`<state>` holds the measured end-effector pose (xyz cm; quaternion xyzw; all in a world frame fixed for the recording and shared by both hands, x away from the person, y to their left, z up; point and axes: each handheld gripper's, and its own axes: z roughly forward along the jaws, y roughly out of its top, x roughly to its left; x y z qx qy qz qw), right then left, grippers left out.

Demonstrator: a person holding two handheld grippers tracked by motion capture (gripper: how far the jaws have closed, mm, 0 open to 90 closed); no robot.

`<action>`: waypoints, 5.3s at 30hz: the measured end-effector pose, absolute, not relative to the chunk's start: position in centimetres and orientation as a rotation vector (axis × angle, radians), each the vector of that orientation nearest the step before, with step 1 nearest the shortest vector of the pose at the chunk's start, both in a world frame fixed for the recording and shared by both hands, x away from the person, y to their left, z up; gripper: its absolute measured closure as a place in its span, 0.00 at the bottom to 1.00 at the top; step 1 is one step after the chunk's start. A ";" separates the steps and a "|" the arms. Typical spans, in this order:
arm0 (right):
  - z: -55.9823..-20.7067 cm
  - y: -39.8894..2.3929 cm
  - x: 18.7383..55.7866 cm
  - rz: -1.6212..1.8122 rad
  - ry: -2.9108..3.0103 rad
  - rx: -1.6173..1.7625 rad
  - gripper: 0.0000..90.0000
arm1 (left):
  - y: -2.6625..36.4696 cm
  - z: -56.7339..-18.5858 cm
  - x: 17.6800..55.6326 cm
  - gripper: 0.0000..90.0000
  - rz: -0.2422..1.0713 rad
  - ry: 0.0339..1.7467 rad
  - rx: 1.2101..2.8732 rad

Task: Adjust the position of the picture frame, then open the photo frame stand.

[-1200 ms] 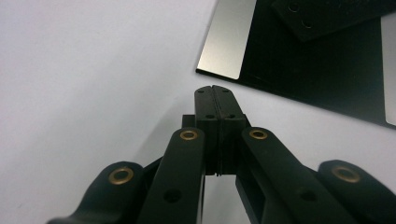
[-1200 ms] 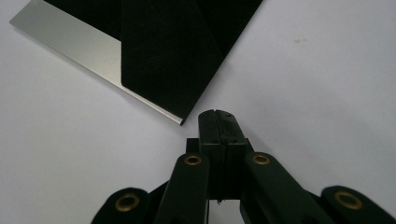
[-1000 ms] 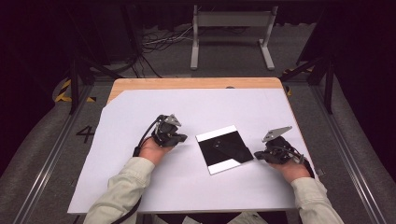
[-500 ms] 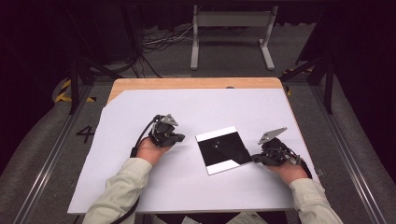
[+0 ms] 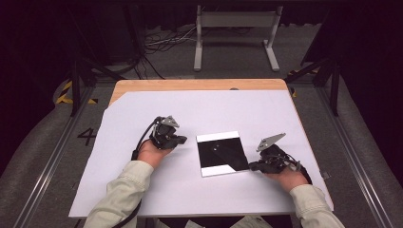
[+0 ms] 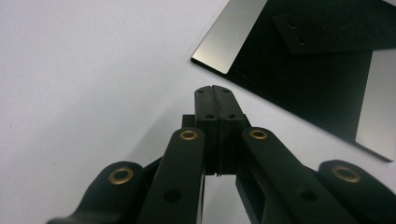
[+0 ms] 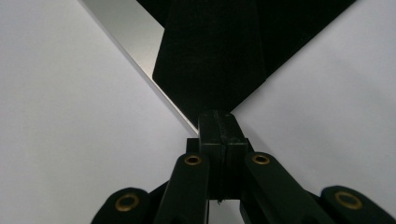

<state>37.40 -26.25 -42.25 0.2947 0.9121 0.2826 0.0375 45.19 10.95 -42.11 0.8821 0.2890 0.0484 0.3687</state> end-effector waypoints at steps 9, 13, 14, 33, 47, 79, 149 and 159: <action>-42.4 -24.8 37.0 0.889 2.820 0.856 1.00 | 11.1 -42.1 45.2 1.00 0.121 0.742 2.262; -42.5 -24.4 37.0 0.901 2.824 0.847 1.00 | 11.1 -42.1 45.3 1.00 0.119 0.740 2.262; -42.5 -24.3 36.9 0.903 2.823 0.846 1.00 | 11.1 -42.1 45.3 1.00 0.121 0.739 2.262; -40.9 -25.6 36.3 0.944 2.744 0.840 1.00 | 12.2 -41.6 44.8 0.96 0.089 0.661 2.209; -38.6 -26.5 36.3 0.989 2.752 0.726 1.00 | 13.4 -41.2 44.6 0.92 0.048 0.543 2.209; -38.3 -25.3 36.3 0.930 2.898 0.681 0.88 | 15.0 -41.4 45.0 0.72 0.019 0.623 2.129; -40.7 -23.3 37.0 0.713 2.934 0.736 1.00 | 14.9 -41.5 45.1 0.70 -0.001 0.627 2.136; -39.9 -23.8 36.8 0.815 2.897 0.733 1.00 | 14.9 -41.6 45.1 0.69 0.000 0.628 2.135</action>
